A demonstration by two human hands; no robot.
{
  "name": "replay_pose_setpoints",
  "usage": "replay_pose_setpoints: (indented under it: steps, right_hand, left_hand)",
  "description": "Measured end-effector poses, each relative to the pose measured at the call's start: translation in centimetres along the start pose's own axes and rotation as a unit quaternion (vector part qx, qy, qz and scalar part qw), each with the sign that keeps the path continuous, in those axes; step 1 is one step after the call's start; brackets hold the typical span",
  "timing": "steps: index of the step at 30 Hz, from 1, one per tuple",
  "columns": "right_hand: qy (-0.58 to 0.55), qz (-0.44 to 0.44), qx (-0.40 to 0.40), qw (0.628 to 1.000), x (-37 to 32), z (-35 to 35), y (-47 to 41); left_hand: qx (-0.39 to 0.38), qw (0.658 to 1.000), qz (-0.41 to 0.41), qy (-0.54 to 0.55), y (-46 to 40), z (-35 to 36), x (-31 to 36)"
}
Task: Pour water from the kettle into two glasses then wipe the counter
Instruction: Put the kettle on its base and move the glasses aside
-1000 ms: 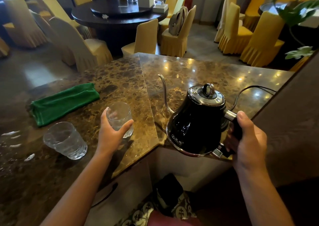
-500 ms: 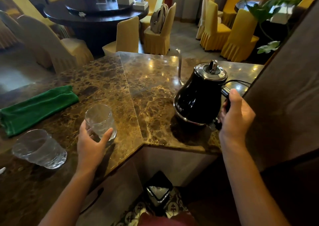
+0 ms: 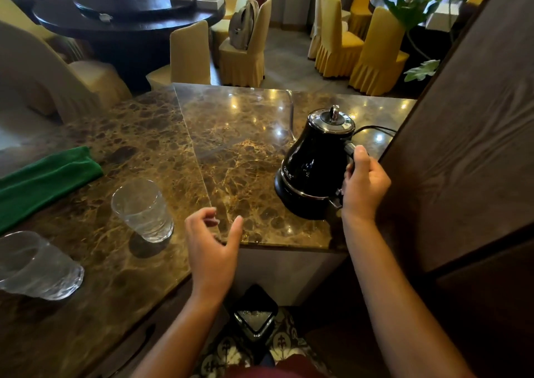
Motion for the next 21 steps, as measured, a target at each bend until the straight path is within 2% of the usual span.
replay_pose_setpoints:
  steps: [4,9,17,21]
  right_hand:
    - [0.005,0.001,-0.002,1.0,0.9,0.1,0.0]
    - [-0.002,0.007,0.007,1.0,1.4,0.3,0.1]
    - [0.018,-0.015,0.013,1.0,1.6,0.9,-1.1]
    - [0.07,-0.044,-0.01,0.997,1.7,1.2,-1.9]
  left_hand:
    - [-0.042,0.998,0.041,-0.026,-2.3,4.1,1.8]
    - [-0.128,0.985,0.112,0.004,-5.1,10.5,7.3]
    - [-0.204,0.974,0.08,0.053,-10.0,18.7,14.9]
    - [-0.18,0.978,0.099,0.025,-10.9,19.3,14.7]
Point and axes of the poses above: each hand's wrist, its own y-axis away from the middle knuckle, its own z-axis out of the palm, x = y × z, the point moved 7 cm from there along -y, towards the middle knuckle, and after that the axes turned 6 degrees about x, right-handed, at the moved point
